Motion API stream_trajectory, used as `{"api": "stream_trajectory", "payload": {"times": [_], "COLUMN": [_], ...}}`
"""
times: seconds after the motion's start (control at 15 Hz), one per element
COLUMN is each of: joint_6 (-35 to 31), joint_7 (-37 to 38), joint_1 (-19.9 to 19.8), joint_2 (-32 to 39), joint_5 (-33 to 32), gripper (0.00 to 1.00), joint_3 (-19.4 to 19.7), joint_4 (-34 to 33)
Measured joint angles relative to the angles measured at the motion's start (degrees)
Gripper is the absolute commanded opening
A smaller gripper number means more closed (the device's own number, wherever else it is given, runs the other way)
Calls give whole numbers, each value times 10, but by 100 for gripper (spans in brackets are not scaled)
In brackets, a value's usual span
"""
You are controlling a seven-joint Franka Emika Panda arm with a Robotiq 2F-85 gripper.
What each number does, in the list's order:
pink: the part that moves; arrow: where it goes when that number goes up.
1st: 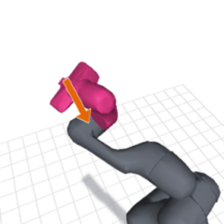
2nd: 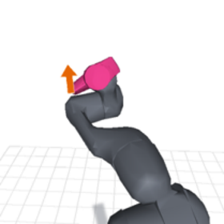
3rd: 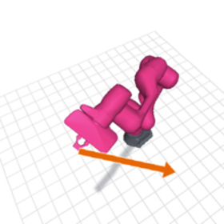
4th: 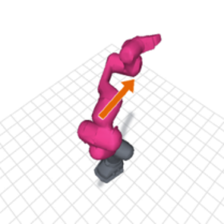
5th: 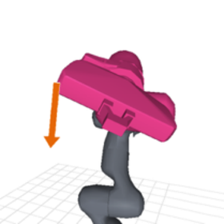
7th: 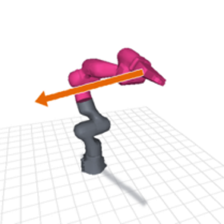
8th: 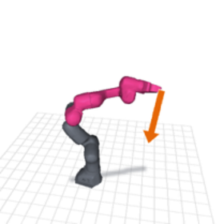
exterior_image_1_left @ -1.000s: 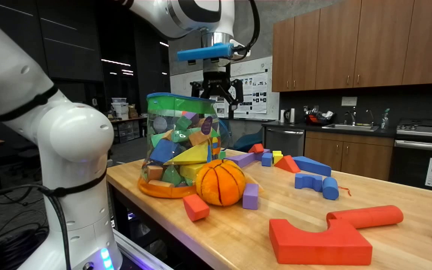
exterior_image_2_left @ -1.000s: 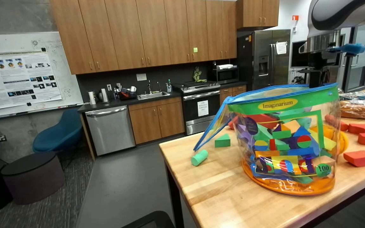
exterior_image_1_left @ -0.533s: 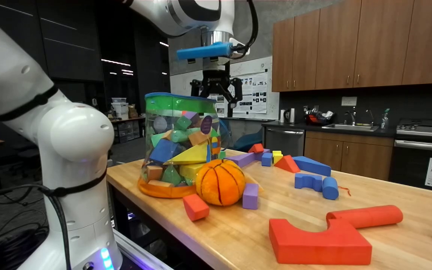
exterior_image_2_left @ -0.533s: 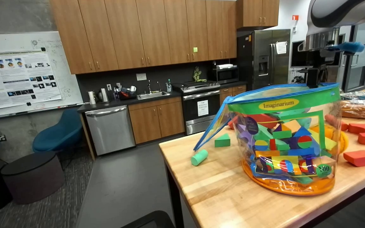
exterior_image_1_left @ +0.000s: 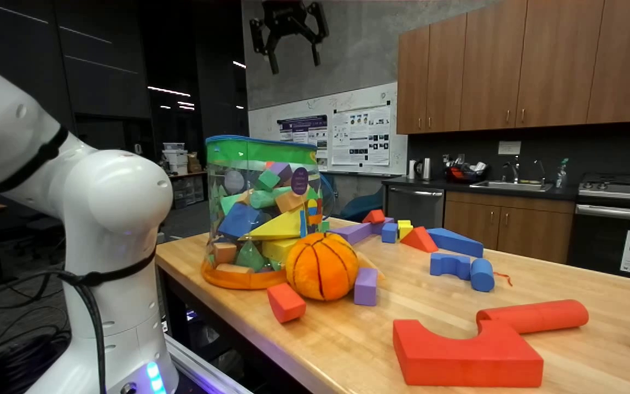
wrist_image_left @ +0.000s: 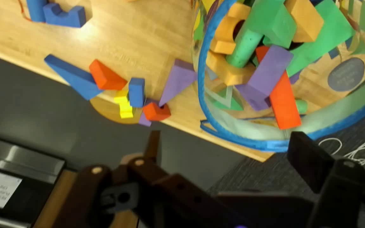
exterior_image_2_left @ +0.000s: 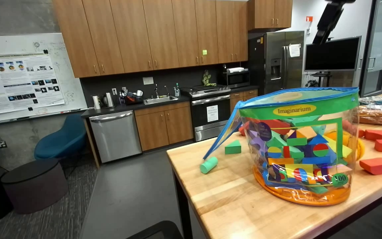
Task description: Pick up the blue square block with a curve and place it in the blocks bag
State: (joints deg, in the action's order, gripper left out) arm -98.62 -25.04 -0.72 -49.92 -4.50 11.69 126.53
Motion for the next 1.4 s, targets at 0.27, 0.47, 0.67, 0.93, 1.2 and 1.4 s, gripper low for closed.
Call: {"api": "stream_trajectory", "payload": {"times": [0.27, 0.47, 0.67, 0.93, 1.2, 1.4], "joint_6": [-6, -58, -101, -135, -157, -164], "joint_7": [2, 26, 33, 25, -15, -39], "joint_1": [3, -13, -30, -37, -51, -68], "joint_2": [-17, -14, 0, 32, 97, 169], "joint_5": [-27, -50, -52, -51, -56, -57], "gripper": [100, 100, 100, 100, 100, 100], "joint_3": [6, 35, 83, 164, 260, 325], "joint_4": [-57, -58, -50, -30, 13, 32]}}
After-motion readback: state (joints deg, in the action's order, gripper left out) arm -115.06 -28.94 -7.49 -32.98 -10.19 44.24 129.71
